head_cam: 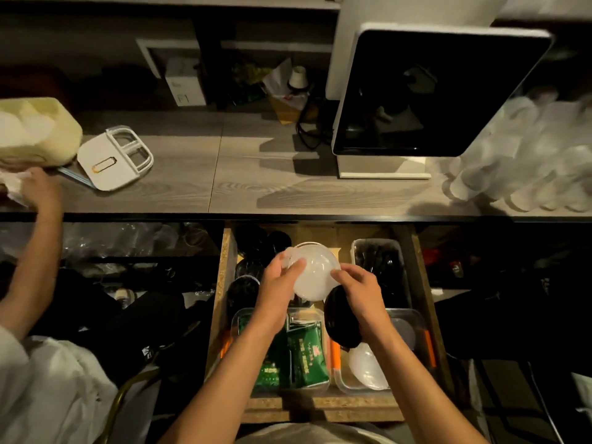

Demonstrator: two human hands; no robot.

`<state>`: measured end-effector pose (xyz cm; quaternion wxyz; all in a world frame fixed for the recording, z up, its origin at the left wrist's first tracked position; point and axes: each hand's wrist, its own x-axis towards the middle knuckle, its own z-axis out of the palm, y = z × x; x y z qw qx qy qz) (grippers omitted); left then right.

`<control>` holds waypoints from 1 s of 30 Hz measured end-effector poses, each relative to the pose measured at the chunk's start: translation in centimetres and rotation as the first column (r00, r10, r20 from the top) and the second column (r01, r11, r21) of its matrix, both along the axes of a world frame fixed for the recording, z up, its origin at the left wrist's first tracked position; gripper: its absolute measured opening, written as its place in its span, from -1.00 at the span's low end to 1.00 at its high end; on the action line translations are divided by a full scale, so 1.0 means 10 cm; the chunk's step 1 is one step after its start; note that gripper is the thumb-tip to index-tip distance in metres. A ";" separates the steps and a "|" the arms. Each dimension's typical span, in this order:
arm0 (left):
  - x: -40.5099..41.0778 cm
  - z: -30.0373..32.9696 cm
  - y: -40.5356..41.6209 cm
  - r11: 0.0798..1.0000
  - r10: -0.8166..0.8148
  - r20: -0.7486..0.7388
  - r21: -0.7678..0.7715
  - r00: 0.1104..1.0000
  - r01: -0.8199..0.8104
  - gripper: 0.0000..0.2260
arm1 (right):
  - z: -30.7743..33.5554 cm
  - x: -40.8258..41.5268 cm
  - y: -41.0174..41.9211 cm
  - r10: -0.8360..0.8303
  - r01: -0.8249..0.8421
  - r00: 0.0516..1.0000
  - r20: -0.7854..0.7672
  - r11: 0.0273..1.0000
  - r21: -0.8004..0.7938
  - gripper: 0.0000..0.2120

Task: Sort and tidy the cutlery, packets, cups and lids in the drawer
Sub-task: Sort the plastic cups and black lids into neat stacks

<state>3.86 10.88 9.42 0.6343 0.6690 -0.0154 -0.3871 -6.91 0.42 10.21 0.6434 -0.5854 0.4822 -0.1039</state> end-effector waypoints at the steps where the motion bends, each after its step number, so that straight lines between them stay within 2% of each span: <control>1: 0.01 0.07 -0.02 1.000 0.005 -0.030 -0.022 1.000 -0.006 -0.75 | 0.07 0.01 -0.01 0.002 -0.002 1.000 0.017 1.000 0.003 -0.86; 3: 0.02 0.19 -0.06 0.999 -0.003 -0.032 -0.049 0.999 0.002 -0.71 | 0.21 0.02 -0.03 0.024 -0.024 0.999 0.023 1.000 -0.001 -0.85; 7: 0.05 0.46 -0.11 0.997 -0.031 0.040 -0.074 0.999 0.034 -0.77 | 0.47 0.03 -0.14 0.146 -0.145 0.989 0.012 0.987 -0.065 -0.84; 11: 0.07 0.68 -0.11 0.982 -0.151 0.165 -0.090 0.975 0.168 -0.72 | 0.76 -0.02 -0.30 0.283 -0.281 0.959 -0.023 0.932 -0.227 -0.80; 14: 0.09 0.82 -0.07 0.958 -0.251 0.234 -0.075 0.939 0.275 -0.65 | 0.89 -0.06 -0.39 0.374 -0.374 0.926 -0.054 0.888 -0.269 -0.79; 16: 0.12 0.87 -0.05 0.949 -0.279 0.222 -0.083 0.934 0.303 -0.61 | 0.93 -0.07 -0.42 0.427 -0.430 0.902 -0.064 0.873 -0.231 -0.81; 18: 0.10 0.90 -0.04 0.965 -0.219 0.146 -0.118 0.965 0.236 -0.60 | 0.97 -0.08 -0.41 0.410 -0.404 0.912 -0.014 0.894 -0.195 -0.85; 20: 0.03 0.92 -0.06 0.984 -0.108 -0.014 -0.145 0.994 0.105 -0.65 | 0.97 -0.08 -0.34 0.326 -0.309 0.943 0.070 0.933 -0.187 -0.90; 22: -0.05 0.93 -0.07 0.990 -0.041 -0.170 -0.137 0.985 0.017 -0.72 | 0.97 -0.08 -0.26 0.269 -0.250 0.959 0.086 0.950 -0.189 -0.90; 23: -0.07 0.91 -0.06 0.994 -0.034 -0.176 -0.112 0.984 0.014 -0.76 | 0.96 -0.09 -0.24 0.277 -0.261 0.959 0.058 0.945 -0.197 -0.88; 26: -0.07 0.89 -0.01 0.995 -0.084 -0.028 -0.055 0.996 0.083 -0.86 | 1.01 -0.15 -0.25 0.369 -0.370 0.927 -0.062 0.878 -0.303 -0.78; 28: -0.07 0.90 0.02 0.991 -0.107 0.008 -0.079 0.994 0.108 -0.88 | 1.07 -0.15 -0.29 0.390 -0.387 0.918 -0.076 0.833 -0.395 -0.74; 30: -0.07 0.95 0.04 0.982 -0.144 0.032 -0.121 0.989 0.147 -0.87 | 1.10 -0.15 -0.30 0.423 -0.411 0.904 -0.059 0.823 -0.391 -0.76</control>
